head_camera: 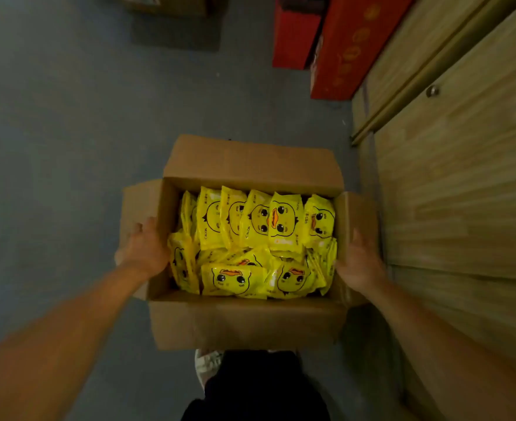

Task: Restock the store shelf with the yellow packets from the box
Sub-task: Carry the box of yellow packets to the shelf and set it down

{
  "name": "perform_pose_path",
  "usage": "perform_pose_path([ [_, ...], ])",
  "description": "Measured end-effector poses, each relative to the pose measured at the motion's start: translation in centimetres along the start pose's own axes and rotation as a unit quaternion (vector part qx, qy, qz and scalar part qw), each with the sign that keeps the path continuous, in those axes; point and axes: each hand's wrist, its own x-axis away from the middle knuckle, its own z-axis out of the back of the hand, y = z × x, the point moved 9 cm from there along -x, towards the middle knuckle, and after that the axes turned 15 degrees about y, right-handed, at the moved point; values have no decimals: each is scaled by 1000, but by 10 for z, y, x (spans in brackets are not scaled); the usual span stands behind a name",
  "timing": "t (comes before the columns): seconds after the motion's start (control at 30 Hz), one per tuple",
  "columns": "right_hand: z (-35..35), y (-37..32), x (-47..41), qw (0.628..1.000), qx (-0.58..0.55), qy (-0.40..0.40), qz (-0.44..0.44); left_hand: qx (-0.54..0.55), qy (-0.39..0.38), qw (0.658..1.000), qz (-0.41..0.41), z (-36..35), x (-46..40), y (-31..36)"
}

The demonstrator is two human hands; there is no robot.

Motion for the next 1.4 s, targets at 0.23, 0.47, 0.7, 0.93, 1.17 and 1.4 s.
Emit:
perform_pose_path([
  [0.23,-48,30,-46,996,-13,52,-77,30,10,999,39,-63,-39,-14],
  [0.47,-66,39,-69,992,-8,95,-79,38,81,994,65,-83,-66,-29],
  [0.7,-65,41,-77,981,-38,162,-103,46,113,991,60,-80,-85,-36],
  [0.93,-57,40,-78,974,-19,199,-108,67,123,989,35,-70,-86,-35],
  [1.17,-37,28,-70,974,-21,211,-81,70,115,990,33,-55,-74,-51],
  [1.4,-2,-7,-44,981,-3,190,-33,55,108,992,44,-11,-41,-91],
])
